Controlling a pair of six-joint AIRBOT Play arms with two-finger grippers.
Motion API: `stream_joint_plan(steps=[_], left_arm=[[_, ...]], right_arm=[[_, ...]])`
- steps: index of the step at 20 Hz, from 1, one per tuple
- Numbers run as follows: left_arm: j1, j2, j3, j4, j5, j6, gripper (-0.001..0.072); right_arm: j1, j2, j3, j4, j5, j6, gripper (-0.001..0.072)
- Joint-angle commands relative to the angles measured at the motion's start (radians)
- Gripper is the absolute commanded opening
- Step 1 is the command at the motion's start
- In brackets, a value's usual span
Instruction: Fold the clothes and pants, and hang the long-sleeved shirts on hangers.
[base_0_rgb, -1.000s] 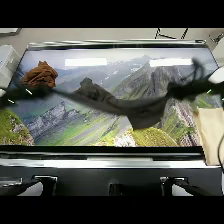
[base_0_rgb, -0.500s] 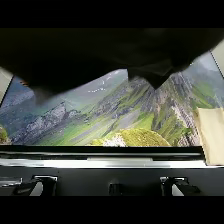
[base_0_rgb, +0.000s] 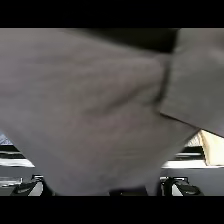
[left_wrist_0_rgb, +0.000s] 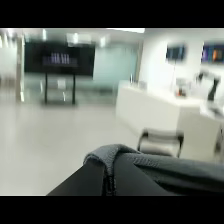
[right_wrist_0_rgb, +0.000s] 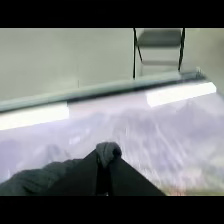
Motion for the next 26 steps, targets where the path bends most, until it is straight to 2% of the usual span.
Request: stream_joint_plan(steps=[1,3,6,8,11,12,13,14,15,16,17,18,20,21,23,26], left_arm=[[-0.010,-0.156,-0.165,0.025,-0.143,0.000,0.0022],[-0.032,-0.278,-0.314,0.024,-0.102,0.003,0.0023],[-0.057,-0.486,-0.454,0.024,0.016,-0.001,0.0023],[-0.064,-0.628,-0.463,0.010,0.003,-0.002,0.0023],[-0.065,-0.757,-0.463,-0.127,-0.054,-0.001,0.0025],[-0.065,-0.779,-0.463,-0.156,-0.072,-0.002,0.0054],[-0.064,-0.787,-0.463,-0.160,-0.089,-0.002,0.0106],[-0.056,-0.785,-0.462,-0.159,-0.113,-0.001,0.0249],[-0.038,-0.780,-0.457,-0.158,-0.165,-0.002,0.0462],[-0.003,-0.776,-0.442,-0.139,-0.267,-0.002,0.0621],[0.039,-0.776,-0.426,-0.097,-0.393,-0.007,0.0619],[0.086,-0.774,-0.423,-0.025,-0.534,-0.050,0.0607],[0.151,-0.743,-0.489,0.143,-0.751,-0.098,0.0488],[0.166,-0.700,-0.572,0.207,-0.768,-0.095,0.0489],[0.183,-0.586,-0.801,0.251,-0.668,-0.090,0.0488],[0.177,-0.452,-1.108,0.127,-0.527,-0.010,0.0479]], right_arm=[[0.000,-0.127,-0.236,0.005,0.063,0.021,0.0047],[0.000,-0.249,-0.406,0.038,-0.106,0.057,0.0047],[0.000,-0.471,-0.521,0.159,-0.323,0.208,0.0048],[0.001,-0.618,-0.524,0.292,-0.348,0.259,0.0048],[0.001,-0.771,-0.524,0.484,-0.340,0.241,0.0048],[0.001,-0.795,-0.524,0.510,-0.340,0.235,0.0049],[-0.001,-0.805,-0.523,0.515,-0.341,0.225,0.0075],[-0.010,-0.803,-0.516,0.512,-0.341,0.198,0.0191],[-0.034,-0.797,-0.491,0.512,-0.312,0.154,0.0360],[-0.071,-0.788,-0.457,0.504,-0.258,0.087,0.0481],[-0.126,-0.777,-0.418,0.483,-0.182,0.022,0.0572],[-0.184,-0.766,-0.387,0.443,-0.103,-0.005,0.0582],[-0.301,-0.748,-0.379,0.342,0.053,-0.011,0.0565],[-0.346,-0.747,-0.394,0.301,0.126,-0.012,0.0559],[-0.388,-0.747,-0.450,0.267,0.195,-0.030,0.0552],[-0.390,-0.747,-0.521,0.282,0.214,-0.064,0.0553]])
